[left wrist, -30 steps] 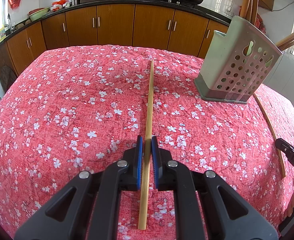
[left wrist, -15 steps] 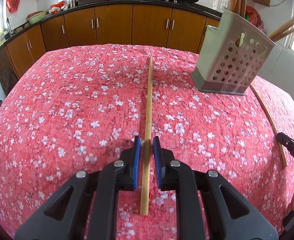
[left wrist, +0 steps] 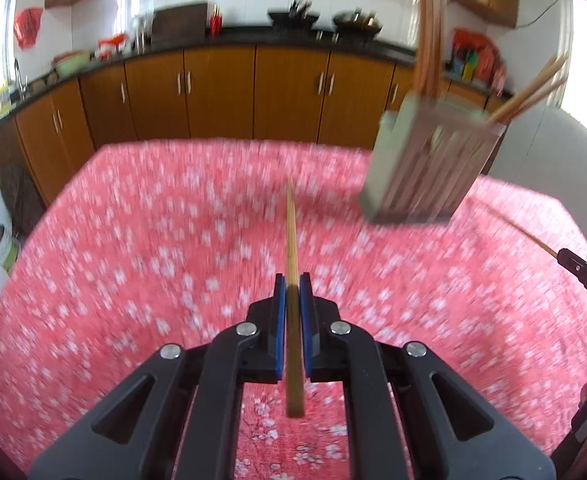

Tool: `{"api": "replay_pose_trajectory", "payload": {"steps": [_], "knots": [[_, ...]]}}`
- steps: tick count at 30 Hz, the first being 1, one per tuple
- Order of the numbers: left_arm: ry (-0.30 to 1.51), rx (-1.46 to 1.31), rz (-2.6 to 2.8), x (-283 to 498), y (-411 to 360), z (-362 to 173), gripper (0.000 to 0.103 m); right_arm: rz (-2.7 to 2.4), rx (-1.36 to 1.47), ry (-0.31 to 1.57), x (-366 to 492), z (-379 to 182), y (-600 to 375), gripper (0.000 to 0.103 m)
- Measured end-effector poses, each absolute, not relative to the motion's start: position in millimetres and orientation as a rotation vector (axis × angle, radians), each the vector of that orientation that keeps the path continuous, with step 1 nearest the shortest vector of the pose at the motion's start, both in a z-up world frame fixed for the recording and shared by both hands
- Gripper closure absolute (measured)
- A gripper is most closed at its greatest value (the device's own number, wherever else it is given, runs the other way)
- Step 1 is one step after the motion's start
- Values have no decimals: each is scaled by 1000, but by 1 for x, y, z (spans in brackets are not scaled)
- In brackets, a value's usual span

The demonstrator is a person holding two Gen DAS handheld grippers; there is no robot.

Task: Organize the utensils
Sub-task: 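Lift both held chopsticks and carry them above the grey holder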

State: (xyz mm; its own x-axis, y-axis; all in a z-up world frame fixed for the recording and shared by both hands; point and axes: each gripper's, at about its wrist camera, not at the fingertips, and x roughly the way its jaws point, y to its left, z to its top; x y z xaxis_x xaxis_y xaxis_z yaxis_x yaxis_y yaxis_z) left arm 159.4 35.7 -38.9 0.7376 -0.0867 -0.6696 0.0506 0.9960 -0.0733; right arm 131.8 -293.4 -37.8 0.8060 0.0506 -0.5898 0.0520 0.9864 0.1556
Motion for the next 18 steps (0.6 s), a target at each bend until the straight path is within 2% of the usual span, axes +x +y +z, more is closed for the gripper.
{"api": "replay_pose_trajectory", "payload": {"steps": [5, 18], "knots": [[621, -104, -98, 150, 38, 11, 95, -3, 173, 510, 123, 8, -300, 95], [514, -129, -159, 149, 36, 76, 95, 47, 191, 379, 126, 61, -294, 95]]}}
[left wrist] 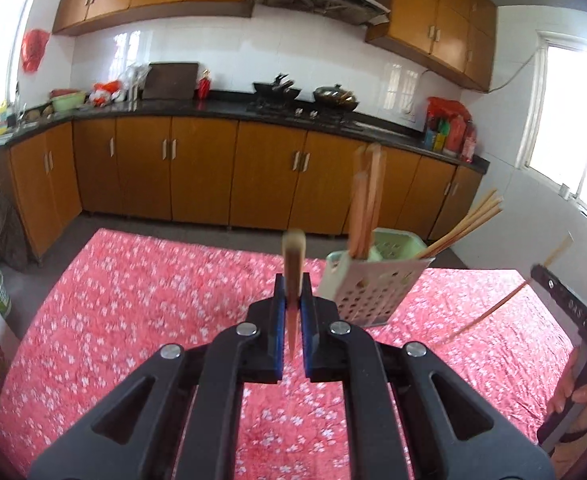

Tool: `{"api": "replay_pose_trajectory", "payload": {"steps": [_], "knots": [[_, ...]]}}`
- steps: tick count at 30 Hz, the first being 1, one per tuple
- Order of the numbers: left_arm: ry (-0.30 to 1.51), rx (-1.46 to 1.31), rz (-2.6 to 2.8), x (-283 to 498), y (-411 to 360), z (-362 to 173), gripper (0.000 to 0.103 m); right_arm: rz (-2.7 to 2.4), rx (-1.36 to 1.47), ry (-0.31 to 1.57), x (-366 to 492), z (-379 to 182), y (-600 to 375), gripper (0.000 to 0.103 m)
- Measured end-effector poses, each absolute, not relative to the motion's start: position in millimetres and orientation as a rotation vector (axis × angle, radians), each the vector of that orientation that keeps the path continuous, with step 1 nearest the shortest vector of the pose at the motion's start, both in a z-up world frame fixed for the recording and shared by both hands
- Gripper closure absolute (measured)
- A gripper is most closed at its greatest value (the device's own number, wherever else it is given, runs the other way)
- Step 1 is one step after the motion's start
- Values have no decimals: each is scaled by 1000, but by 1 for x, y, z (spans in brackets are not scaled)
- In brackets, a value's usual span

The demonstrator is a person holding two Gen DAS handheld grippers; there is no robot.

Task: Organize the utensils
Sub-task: 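Lift both held chopsticks and carry them above the grey holder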

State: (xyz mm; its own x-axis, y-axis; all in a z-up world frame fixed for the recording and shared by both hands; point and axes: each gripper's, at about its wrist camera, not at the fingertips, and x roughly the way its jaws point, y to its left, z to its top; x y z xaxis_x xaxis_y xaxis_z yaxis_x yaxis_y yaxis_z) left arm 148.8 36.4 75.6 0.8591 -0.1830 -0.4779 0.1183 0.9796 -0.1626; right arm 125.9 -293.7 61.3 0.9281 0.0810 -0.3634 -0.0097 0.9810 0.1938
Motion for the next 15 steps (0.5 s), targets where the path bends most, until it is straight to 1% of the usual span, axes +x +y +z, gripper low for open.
{"api": "replay_pose_trajectory", "payload": {"steps": [10, 15], "knots": [[370, -120, -256, 151, -2, 143, 95, 170, 222, 218, 135, 136, -265, 95], [249, -134, -241, 170, -25, 184, 95, 184, 241, 122, 150, 164, -256, 95]]}}
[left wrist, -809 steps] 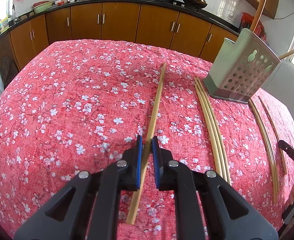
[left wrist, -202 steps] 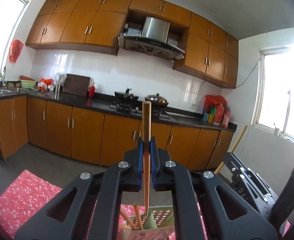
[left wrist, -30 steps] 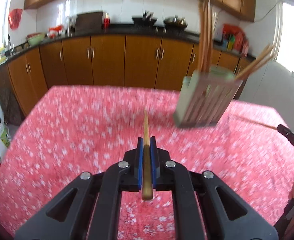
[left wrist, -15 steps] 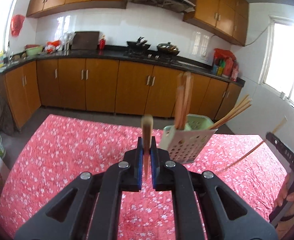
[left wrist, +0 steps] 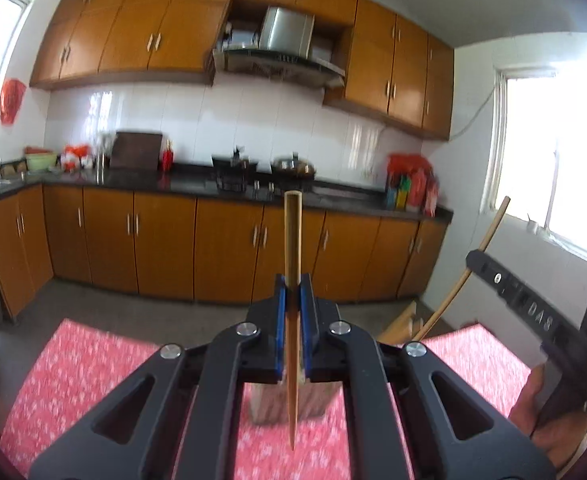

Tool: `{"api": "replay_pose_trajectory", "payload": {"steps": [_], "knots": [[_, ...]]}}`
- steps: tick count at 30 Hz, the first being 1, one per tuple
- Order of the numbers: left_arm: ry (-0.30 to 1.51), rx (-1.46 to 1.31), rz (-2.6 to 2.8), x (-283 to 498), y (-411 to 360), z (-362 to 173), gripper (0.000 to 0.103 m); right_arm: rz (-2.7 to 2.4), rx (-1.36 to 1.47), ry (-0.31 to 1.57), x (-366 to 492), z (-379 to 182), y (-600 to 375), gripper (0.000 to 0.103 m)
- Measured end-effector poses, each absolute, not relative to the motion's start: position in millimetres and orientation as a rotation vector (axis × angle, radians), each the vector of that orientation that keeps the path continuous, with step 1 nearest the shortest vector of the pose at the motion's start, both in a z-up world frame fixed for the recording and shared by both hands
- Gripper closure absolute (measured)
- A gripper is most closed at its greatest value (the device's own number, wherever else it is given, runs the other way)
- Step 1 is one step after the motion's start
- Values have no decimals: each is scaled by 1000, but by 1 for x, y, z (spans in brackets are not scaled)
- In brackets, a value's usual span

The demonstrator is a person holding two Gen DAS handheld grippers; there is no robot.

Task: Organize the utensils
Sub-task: 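Lift both held chopsticks and carry them above the grey holder, then open both tools to drop the chopsticks into the holder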

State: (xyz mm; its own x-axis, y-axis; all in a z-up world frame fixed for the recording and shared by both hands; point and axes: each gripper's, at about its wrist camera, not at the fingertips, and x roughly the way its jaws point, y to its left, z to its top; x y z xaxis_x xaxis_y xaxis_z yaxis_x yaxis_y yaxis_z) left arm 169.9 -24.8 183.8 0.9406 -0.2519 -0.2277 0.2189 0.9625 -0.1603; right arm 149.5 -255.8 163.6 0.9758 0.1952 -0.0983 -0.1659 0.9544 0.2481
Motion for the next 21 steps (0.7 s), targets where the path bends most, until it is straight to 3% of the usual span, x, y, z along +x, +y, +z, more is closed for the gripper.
{"api": "replay_pose_trajectory", "payload": {"steps": [9, 17, 18, 19, 21], "knots": [[90, -172, -136, 215, -47, 206, 95, 126, 267, 60, 199, 150, -255, 95], [208, -167, -144, 256, -57, 158, 95, 141, 225, 167, 218, 113, -245, 95], [216, -165, -140, 256, -55, 155, 92, 146, 223, 175, 216, 113, -245, 92], [221, -164, -139, 255, -53, 153, 90, 151, 221, 179, 213, 112, -245, 78], [219, -165, -125, 251, -46, 155, 73, 144, 224, 162, 204, 115, -248, 53]]}}
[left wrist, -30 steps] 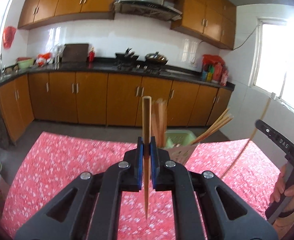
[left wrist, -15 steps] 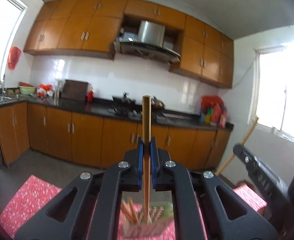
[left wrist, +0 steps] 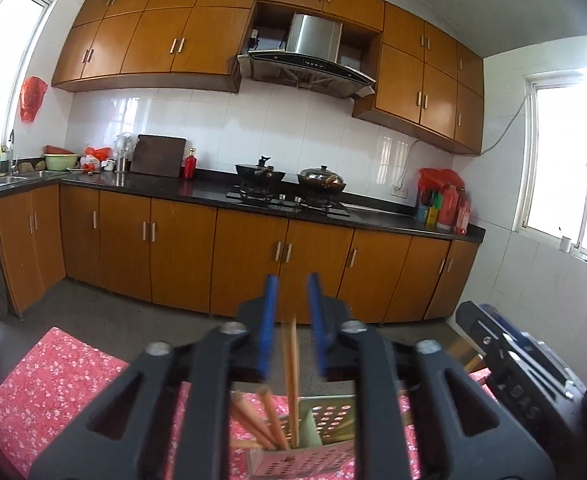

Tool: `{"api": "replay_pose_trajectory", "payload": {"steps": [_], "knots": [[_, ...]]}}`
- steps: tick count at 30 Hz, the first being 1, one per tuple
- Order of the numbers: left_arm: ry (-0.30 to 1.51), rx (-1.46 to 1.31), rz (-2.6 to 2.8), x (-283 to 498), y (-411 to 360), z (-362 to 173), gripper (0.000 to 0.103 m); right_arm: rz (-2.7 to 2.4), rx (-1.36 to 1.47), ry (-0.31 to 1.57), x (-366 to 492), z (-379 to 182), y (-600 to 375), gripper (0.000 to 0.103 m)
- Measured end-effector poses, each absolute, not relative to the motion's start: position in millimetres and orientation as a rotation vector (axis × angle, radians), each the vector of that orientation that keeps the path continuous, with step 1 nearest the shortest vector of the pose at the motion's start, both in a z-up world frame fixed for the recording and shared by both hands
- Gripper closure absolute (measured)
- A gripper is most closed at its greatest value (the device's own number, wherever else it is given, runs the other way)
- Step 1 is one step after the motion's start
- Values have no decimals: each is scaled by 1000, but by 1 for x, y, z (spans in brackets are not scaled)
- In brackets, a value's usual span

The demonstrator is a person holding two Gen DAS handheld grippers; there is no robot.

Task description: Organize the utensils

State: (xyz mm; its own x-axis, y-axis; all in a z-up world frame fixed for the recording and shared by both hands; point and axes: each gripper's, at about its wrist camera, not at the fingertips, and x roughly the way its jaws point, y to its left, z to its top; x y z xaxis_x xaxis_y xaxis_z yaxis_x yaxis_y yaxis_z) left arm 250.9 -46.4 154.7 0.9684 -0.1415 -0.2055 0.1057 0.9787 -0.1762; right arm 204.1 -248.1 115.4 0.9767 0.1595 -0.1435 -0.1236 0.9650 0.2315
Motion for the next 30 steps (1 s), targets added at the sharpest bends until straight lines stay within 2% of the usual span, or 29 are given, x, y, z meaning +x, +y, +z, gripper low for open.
{"api": "replay_pose_trajectory", "payload": {"steps": [4, 6, 7, 8, 10, 12, 13, 15, 22, 30], "knots": [[201, -187, -107, 233, -25, 162, 61, 140, 226, 135, 182, 128, -260, 53], [197, -195, -96, 217, -11, 164, 49, 138, 226, 133, 172, 133, -265, 49], [196, -199, -92, 210, -6, 164, 46, 134, 222, 133, 161, 134, -268, 41], [199, -198, -88, 200, 1, 163, 40, 133, 218, 131, 152, 135, -270, 37], [210, -183, -88, 181, 9, 156, 31, 126, 198, 127, 137, 132, -270, 19], [223, -154, -86, 157, 16, 142, 17, 105, 143, 125, 115, 124, -264, 8], [229, -138, -86, 146, 17, 135, 14, 93, 110, 127, 100, 116, -259, 3], [241, -89, -81, 121, 16, 118, 4, 74, 67, 127, 83, 104, -253, 2], [300, 63, -41, 54, 3, 51, 4, 22, 32, 236, 42, 54, -237, 2], [332, 36, -6, 29, 5, 12, 4, 31, 41, 346, 17, 8, -228, 2]]}}
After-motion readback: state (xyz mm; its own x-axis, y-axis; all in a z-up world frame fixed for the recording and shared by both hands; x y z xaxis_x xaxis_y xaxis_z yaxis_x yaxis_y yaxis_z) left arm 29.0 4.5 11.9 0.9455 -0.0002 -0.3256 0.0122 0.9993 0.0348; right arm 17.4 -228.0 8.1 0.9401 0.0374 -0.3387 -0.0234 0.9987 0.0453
